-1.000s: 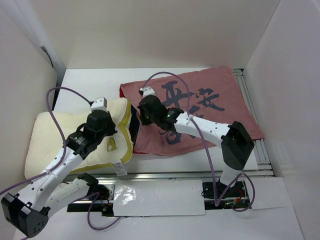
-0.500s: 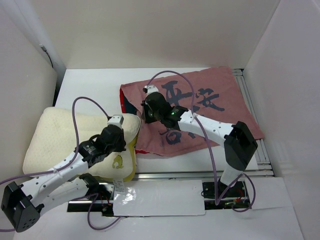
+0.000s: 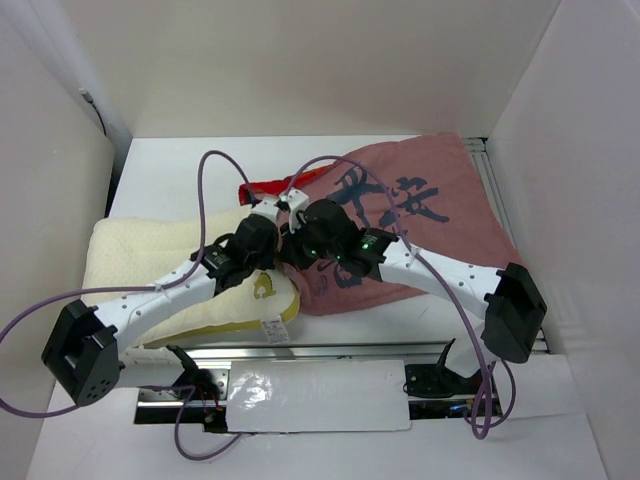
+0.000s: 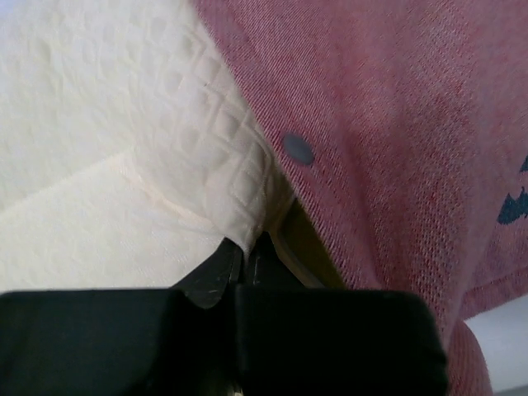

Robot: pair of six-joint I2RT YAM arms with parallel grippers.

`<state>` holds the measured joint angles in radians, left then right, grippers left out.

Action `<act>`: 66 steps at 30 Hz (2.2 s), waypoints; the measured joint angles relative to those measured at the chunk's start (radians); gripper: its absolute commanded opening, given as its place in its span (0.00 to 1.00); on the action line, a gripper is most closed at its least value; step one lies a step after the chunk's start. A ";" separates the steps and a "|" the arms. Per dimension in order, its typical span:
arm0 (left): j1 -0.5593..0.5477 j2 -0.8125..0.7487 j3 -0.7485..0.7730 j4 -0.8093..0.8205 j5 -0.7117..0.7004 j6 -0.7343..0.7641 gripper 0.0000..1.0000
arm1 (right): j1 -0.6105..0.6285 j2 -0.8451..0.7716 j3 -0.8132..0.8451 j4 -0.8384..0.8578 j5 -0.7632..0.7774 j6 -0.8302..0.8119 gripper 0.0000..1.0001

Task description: Put the pillow into the pillowcase

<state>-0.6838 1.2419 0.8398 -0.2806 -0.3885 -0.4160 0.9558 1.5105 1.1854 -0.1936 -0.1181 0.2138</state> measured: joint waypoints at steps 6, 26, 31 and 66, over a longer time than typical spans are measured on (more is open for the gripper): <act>0.070 0.017 0.029 0.138 0.010 0.126 0.00 | -0.021 -0.010 0.000 -0.016 0.013 -0.006 0.00; 0.209 0.235 0.050 0.491 -0.050 0.148 0.00 | -0.106 0.035 0.023 -0.120 -0.097 0.013 0.00; 0.205 0.237 0.048 0.517 -0.079 0.083 0.00 | -0.117 0.035 0.040 -0.112 -0.165 0.027 0.00; 0.236 -0.072 0.123 -0.167 -0.094 -0.343 1.00 | -0.247 0.104 -0.037 0.136 -0.371 0.337 0.00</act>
<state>-0.4480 1.1698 0.9630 -0.4480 -0.4824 -0.7586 0.7086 1.6142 1.1488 -0.0578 -0.4889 0.5510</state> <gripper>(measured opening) 1.000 0.009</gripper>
